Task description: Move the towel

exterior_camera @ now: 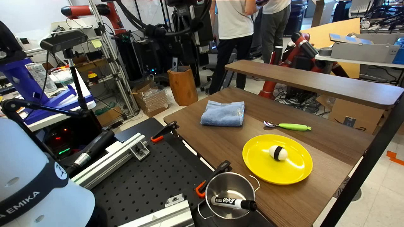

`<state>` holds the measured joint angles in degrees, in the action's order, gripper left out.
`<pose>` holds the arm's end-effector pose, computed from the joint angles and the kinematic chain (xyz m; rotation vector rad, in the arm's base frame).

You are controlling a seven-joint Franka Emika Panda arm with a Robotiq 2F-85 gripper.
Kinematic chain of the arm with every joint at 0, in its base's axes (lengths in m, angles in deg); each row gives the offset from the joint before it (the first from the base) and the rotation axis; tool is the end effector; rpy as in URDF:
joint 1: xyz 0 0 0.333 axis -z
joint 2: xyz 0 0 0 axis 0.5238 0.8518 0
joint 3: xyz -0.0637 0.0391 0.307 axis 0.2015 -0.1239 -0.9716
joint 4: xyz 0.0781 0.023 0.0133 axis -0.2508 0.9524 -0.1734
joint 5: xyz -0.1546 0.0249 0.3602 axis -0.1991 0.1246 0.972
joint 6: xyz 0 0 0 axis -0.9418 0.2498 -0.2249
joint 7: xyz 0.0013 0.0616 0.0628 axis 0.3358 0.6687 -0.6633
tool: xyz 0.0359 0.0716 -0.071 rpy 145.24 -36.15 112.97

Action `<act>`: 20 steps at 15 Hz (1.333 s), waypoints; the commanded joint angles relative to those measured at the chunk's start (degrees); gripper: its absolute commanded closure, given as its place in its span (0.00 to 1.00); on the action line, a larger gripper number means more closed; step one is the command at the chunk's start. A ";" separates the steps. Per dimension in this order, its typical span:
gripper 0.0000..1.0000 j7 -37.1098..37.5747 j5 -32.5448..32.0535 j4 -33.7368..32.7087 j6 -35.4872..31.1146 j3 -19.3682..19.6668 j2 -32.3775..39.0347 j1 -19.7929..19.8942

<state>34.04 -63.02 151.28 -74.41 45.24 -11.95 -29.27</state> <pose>0.3849 -0.0055 0.3884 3.0552 -0.3178 0.0031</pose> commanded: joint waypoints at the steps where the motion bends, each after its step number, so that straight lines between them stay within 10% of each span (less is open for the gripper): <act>1: 0.00 -0.15 0.17 -0.07 0.10 -0.29 -0.01 0.30; 20: 0.00 4.75 1.63 -1.19 -9.07 -3.35 5.83 -1.77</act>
<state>36.30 -62.67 151.28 -79.18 43.60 -9.77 -30.42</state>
